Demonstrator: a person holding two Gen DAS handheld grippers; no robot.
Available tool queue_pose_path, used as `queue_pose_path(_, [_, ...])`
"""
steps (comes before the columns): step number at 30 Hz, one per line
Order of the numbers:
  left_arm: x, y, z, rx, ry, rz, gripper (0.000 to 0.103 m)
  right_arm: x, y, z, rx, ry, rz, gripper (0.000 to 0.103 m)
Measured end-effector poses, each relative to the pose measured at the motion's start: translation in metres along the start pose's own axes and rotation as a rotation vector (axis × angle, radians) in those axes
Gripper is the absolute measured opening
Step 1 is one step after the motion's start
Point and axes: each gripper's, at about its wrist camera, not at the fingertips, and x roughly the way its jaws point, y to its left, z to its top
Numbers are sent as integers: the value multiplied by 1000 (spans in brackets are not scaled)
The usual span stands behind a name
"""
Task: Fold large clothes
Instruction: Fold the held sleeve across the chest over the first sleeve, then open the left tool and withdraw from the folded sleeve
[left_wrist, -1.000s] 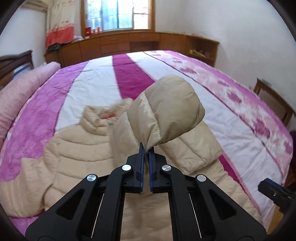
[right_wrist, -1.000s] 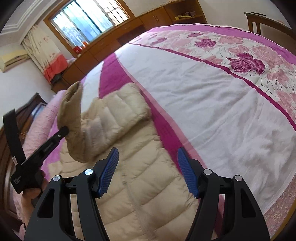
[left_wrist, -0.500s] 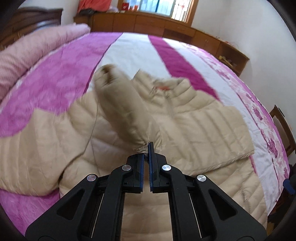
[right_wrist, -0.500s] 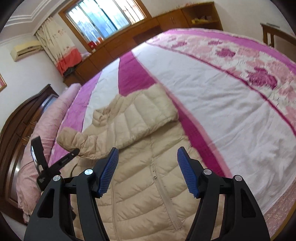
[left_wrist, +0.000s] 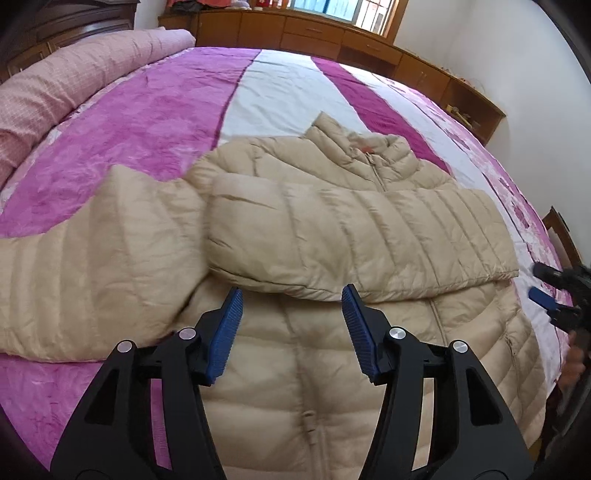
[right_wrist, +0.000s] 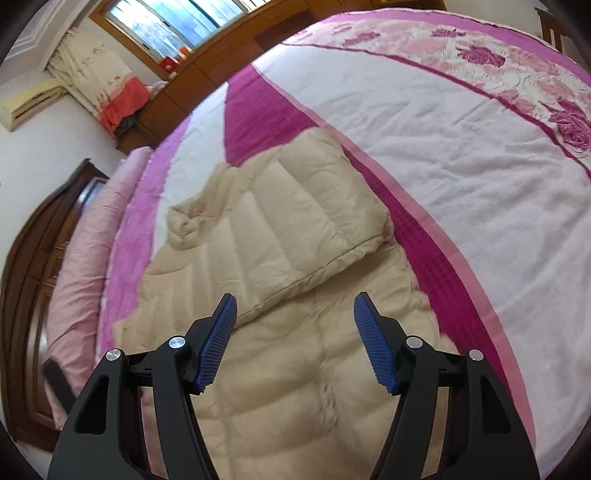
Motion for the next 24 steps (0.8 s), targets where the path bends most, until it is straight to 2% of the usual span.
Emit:
queue_pose_path(4, [3, 11, 8, -29, -33, 24, 55, 27, -11, 6, 33, 36, -21, 65])
queue_pose_path(5, [6, 14, 10, -30, -28, 30, 49, 29, -13, 6, 36, 31, -24, 62])
queue_pose_path(6, [13, 14, 13, -25, -14, 40, 42, 31, -13, 7, 33, 22, -27, 54])
queue_pose_path(7, [19, 15, 15, -16, -3, 56, 27, 34, -14, 9, 28, 11, -40, 51])
queue_pose_path(8, [28, 14, 18, -4, 11, 74, 21, 36, -15, 11, 28, 2, -49, 44])
queue_pose_path(9, [34, 14, 20, -4, 17, 77, 21, 38, -16, 12, 28, -6, -53, 40])
queue_pose_path(11, [47, 14, 23, -8, 28, 87, 21, 42, -18, 15, 28, -20, -64, 36])
queue_pose_path(17, [65, 17, 27, -33, 50, 92, 21, 48, -22, 18, 16, -36, -90, 36])
queue_pose_path(20, [60, 17, 27, -40, 49, 85, 21, 44, -19, 16, 10, -40, -95, 36])
queue_pose_path(22, [53, 17, 27, -31, 50, 74, 23, 38, -17, 13, 20, -38, -91, 48])
queue_pose_path(23, [50, 17, 26, -28, 51, 68, 30, 35, -16, 13, 23, -37, -78, 57])
queue_pose_path(24, [45, 17, 25, -27, 47, 61, 36, 32, -15, 12, 25, -36, -64, 59])
